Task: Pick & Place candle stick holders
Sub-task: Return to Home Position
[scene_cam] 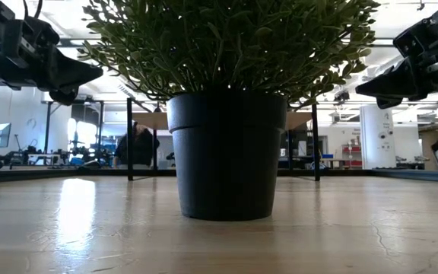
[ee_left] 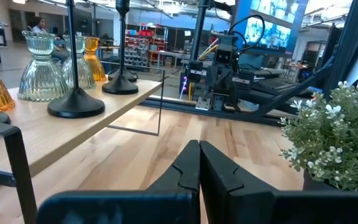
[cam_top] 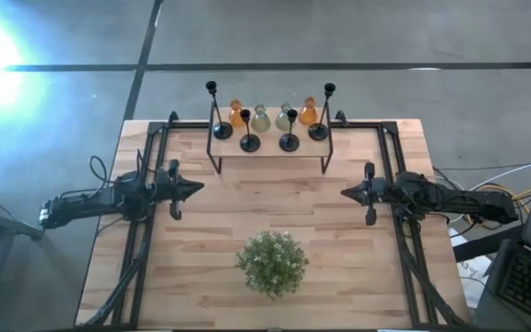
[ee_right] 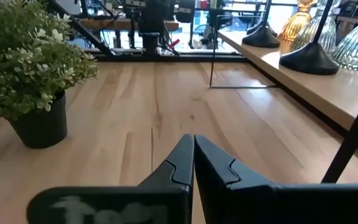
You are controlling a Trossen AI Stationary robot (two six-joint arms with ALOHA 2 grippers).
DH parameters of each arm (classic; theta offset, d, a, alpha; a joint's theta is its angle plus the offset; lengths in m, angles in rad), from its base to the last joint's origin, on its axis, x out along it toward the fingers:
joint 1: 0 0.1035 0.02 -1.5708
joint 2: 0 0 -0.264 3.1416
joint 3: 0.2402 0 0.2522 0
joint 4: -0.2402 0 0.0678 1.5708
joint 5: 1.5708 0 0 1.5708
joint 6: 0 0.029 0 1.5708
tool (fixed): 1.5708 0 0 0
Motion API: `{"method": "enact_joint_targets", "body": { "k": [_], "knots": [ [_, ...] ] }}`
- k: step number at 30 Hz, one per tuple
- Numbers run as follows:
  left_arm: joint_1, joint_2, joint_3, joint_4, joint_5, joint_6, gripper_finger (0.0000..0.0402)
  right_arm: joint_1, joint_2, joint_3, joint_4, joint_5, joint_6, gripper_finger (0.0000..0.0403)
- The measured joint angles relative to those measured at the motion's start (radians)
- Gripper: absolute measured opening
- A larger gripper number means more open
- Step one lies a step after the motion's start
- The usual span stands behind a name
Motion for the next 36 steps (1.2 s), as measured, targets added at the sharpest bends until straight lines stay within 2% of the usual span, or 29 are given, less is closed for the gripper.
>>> {"method": "enact_joint_targets", "body": {
  "k": [36],
  "knots": [
    [0.000,0.000,-0.001,0.013,-0.003,-0.001,0.0005,0.000,-0.001,0.000,0.000,0.000,0.001,0.0009]
  ]
}}
